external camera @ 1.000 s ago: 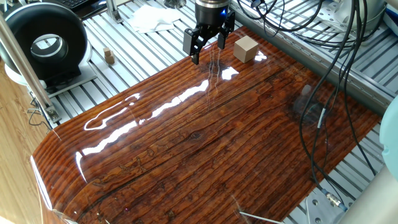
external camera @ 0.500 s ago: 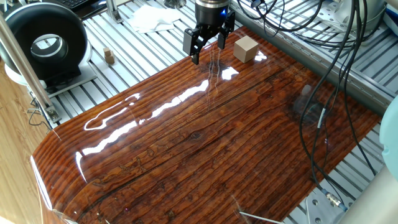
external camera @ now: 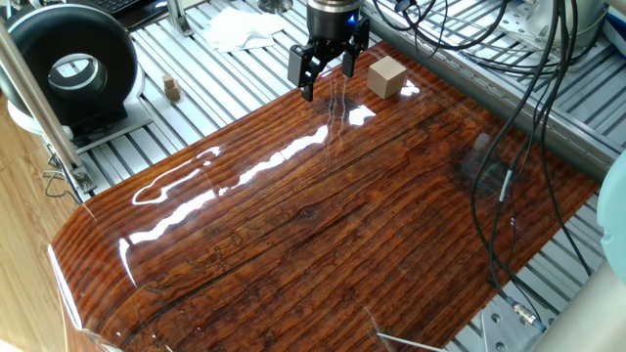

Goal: Hold a small block with the gripper and sweep it from left to right on the table

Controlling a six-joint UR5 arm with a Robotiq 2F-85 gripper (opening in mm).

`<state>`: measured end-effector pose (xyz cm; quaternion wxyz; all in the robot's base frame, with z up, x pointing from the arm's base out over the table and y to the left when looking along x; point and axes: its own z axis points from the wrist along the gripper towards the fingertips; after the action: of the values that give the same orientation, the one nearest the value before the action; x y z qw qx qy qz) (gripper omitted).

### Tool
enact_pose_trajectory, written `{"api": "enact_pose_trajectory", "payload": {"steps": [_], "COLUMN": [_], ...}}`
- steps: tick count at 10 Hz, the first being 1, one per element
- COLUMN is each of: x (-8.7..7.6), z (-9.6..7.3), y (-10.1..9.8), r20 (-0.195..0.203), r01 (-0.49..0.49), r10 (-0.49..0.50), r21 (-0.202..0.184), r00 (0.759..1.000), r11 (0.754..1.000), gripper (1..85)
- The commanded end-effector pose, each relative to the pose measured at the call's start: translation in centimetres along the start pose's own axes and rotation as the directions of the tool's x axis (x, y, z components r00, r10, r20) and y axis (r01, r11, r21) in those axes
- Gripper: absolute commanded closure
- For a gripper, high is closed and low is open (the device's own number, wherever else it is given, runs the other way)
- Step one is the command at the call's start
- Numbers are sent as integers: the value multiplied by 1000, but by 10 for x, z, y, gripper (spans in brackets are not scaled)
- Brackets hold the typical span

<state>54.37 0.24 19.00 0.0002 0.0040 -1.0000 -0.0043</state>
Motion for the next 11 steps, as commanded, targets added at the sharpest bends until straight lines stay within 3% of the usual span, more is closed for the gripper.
{"api": "enact_pose_trajectory", "payload": {"steps": [1,2,7,8,11], "x": [0,-66,-64,-61,-43], "z": [0,-9,-7,-6,7], "y": [2,-20,-21,-26,-27], "r20": [0,263,257,246,174], "r01": [0,-175,-171,-155,-139], "r10": [0,159,154,134,123], "r21": [0,39,43,69,77], "r00": [1000,952,954,960,977], "r11": [1000,984,984,985,987], "gripper": [17,847,847,847,847]}}
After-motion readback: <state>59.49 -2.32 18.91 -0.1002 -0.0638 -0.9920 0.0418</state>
